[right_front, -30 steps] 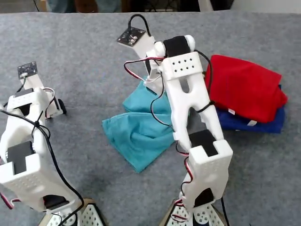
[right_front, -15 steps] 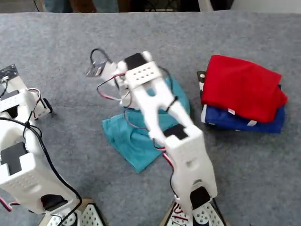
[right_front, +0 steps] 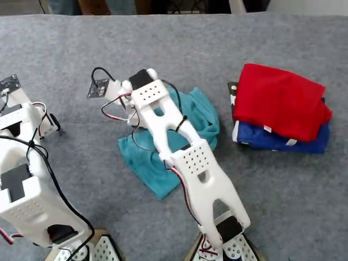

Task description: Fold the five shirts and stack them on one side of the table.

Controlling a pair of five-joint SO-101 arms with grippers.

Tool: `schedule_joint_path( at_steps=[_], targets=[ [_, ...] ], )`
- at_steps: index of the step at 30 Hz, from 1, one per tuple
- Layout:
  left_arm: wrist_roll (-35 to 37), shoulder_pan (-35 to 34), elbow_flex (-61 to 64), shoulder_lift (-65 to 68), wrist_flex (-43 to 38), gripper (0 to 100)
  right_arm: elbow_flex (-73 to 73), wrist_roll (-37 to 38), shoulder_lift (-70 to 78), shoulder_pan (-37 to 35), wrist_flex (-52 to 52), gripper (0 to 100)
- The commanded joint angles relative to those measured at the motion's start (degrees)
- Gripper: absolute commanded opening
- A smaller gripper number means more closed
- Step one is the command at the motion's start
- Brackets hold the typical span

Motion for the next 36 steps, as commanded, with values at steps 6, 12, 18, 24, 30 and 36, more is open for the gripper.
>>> schedule_joint_path(
  at_steps=[6,12,18,24,30,36],
  targets=[
    [0.44,-0.66,-3.03,-0.62,0.18,19,-13.58,1.93,3.21,3.96,7.56,1.3],
    [0.44,-0.57,-2.95,-0.62,0.44,19,-21.49,-0.88,3.12,6.95,8.00,1.3],
    [0.44,-0.57,-2.86,-0.62,0.44,19,-26.86,-1.23,3.12,10.20,8.18,1.3],
    [0.44,-0.57,-2.86,-0.62,0.53,19,-27.38,-2.37,3.03,12.40,8.53,1.3],
    [0.44,-0.66,-2.95,-0.62,0.44,19,-25.80,-2.11,-1.98,16.26,8.62,1.4],
    [0.44,-0.40,-3.03,-0.62,0.35,19,-23.78,-7.91,-12.00,15.65,8.18,1.3]
  ],
)
